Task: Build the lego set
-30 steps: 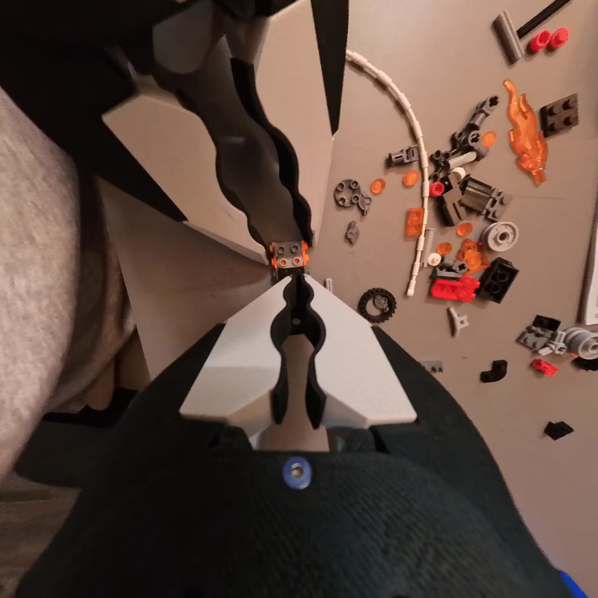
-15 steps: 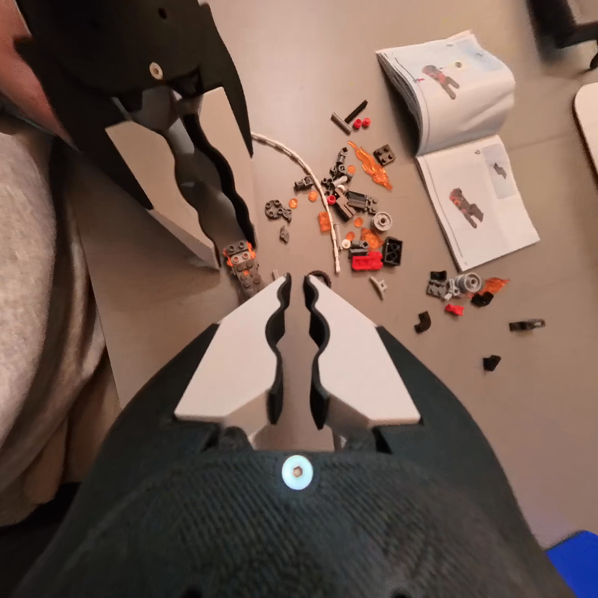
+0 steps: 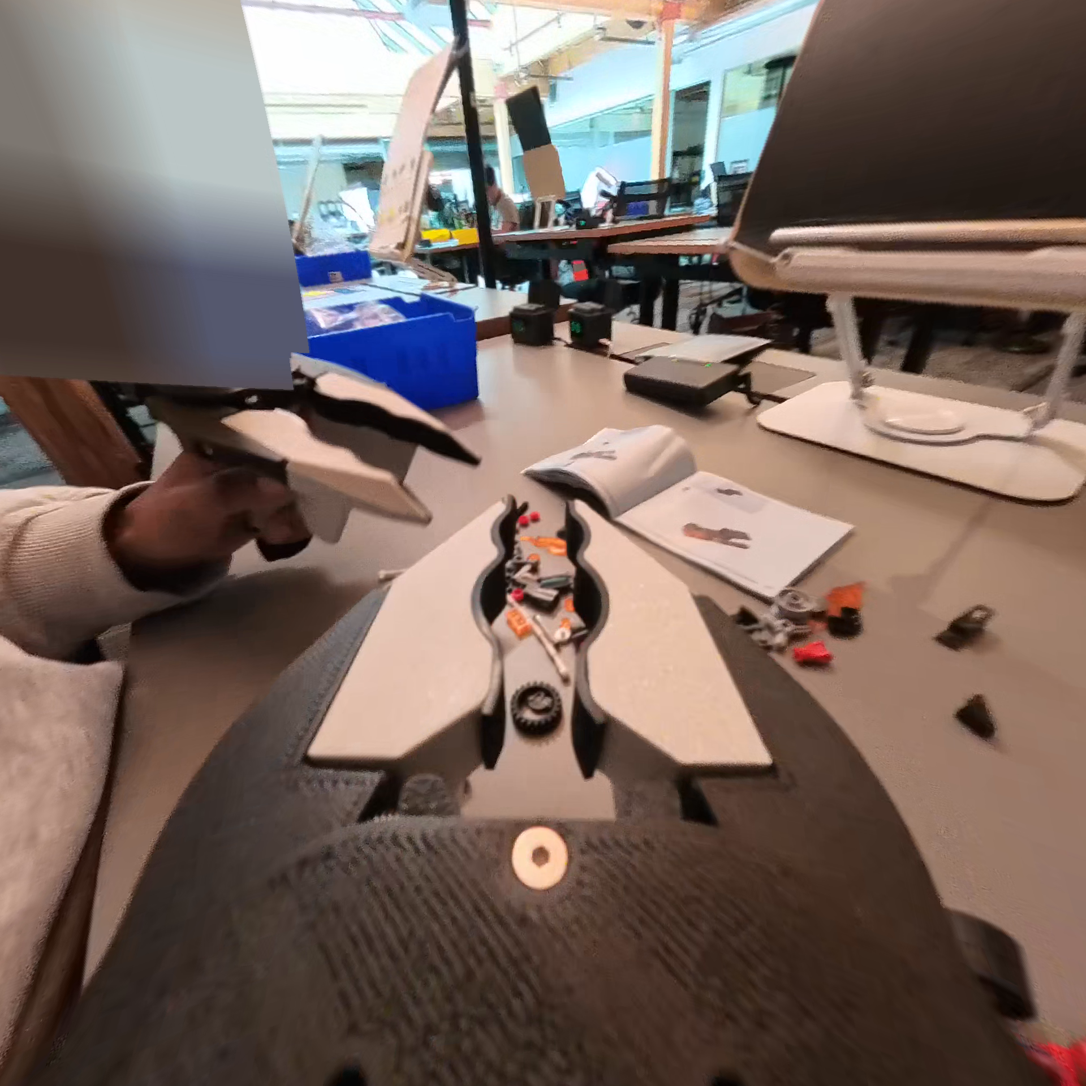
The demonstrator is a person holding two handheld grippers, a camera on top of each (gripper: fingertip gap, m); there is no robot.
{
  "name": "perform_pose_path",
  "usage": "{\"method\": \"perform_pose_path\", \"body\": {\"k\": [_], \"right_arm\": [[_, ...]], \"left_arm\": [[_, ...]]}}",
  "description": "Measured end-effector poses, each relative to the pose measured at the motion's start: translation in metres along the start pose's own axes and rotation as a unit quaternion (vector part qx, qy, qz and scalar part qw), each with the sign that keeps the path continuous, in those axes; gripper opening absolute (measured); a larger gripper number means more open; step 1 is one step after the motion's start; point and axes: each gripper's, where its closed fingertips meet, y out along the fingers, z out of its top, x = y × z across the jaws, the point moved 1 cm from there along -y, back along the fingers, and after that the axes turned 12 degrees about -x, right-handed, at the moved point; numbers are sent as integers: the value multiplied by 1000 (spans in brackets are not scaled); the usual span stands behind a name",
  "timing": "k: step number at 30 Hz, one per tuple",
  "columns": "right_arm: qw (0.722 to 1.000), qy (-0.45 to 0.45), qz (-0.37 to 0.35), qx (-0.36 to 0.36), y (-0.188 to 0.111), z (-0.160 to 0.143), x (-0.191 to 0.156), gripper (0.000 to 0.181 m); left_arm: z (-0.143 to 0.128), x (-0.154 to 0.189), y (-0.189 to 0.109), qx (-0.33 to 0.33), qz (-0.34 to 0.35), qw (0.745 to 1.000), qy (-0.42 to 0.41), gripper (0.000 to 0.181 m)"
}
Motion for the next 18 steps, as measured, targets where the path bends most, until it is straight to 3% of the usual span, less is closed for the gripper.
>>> {"method": "perform_pose_path", "body": {"k": [1,3,9,18], "right_arm": [[1000,-2,12,-12,2,-7,-4,19],[999,-19,3,-46,2,-16,-4,18],[998,-34,-23,-42,4,-17,-3,18],[999,-7,-41,-29,0,-14,7,22]], "left_arm": [[0,-6,-3,14,18,1000,1,49],[-2,-10,-6,26,30,999,-3,48],[-14,-9,7,-13,3,1000,-14,55],[-14,-10,7,-12,-7,1000,-25,54]]}}
